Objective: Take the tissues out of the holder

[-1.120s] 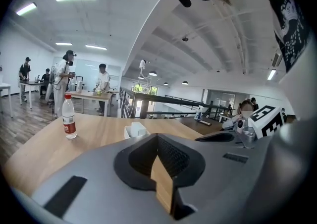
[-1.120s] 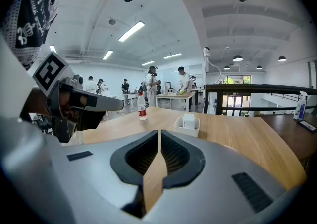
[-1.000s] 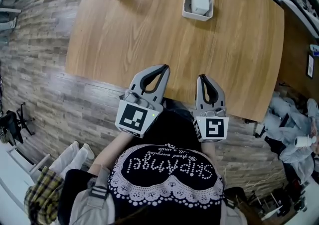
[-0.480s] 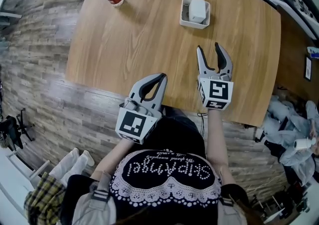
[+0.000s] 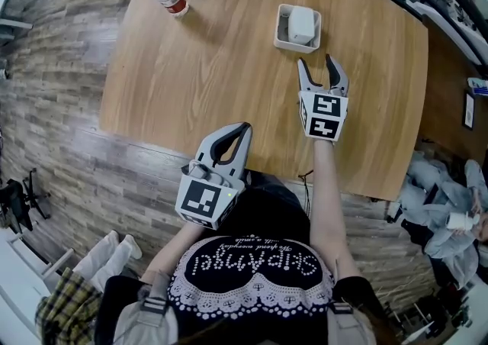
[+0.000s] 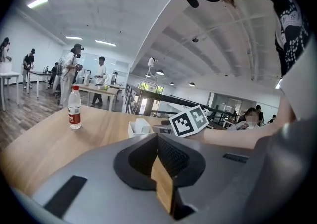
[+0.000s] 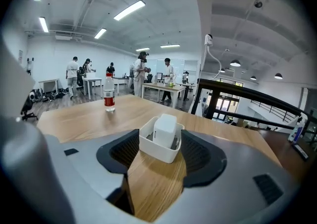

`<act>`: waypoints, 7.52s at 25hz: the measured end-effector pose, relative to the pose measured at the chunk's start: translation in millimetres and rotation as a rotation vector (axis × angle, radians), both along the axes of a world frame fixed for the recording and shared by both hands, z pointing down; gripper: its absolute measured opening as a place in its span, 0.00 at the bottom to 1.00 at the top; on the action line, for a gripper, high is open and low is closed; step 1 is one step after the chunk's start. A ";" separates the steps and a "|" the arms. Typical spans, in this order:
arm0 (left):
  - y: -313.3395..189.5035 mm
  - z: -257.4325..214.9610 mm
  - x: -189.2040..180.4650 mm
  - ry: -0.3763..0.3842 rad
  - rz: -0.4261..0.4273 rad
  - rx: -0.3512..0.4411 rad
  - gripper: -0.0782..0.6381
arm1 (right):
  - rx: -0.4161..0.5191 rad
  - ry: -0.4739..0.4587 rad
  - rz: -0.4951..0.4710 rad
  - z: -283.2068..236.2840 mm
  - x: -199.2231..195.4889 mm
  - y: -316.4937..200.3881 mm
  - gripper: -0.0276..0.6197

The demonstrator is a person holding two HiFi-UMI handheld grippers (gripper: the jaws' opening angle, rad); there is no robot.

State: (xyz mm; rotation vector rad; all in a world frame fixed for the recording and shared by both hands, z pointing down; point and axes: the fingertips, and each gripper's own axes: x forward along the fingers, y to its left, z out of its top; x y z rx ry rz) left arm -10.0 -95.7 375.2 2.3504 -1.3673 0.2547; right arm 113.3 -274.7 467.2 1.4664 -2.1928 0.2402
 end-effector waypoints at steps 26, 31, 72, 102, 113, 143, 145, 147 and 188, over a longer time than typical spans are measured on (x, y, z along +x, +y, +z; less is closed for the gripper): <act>-8.2 7.6 -19.7 0.000 -0.106 -0.055 0.12 | -0.239 -0.002 0.057 62.2 -18.3 -87.6 0.54; -8.7 8.9 -22.9 0.001 -0.134 -0.062 0.12 | -0.284 -0.007 0.103 71.4 -15.4 -94.8 0.54; -4.3 -5.9 19.3 0.041 -0.022 -0.051 0.12 | -0.124 -0.115 0.087 6.6 -8.2 -75.4 0.47; 42.3 -18.4 76.3 0.051 0.280 -0.005 0.12 | -0.069 -0.223 0.120 -45.0 10.5 61.0 0.47; 48.0 -22.5 69.8 0.049 0.276 0.013 0.12 | -0.051 -0.217 0.083 -60.7 14.6 103.3 0.47; 48.5 -21.5 63.4 0.036 0.279 0.020 0.12 | -0.088 -0.275 0.097 -77.6 12.8 218.6 0.47; 49.8 -22.1 63.8 0.038 0.284 0.021 0.12 | -0.086 -0.279 0.103 -78.4 12.2 222.0 0.47; 51.7 -22.5 63.1 0.037 0.289 0.024 0.12 | -0.076 -0.278 0.107 -80.6 11.9 224.5 0.47; 68.0 -19.8 89.0 0.022 0.360 0.020 0.12 | -0.074 -0.225 0.113 -80.2 32.3 254.4 0.47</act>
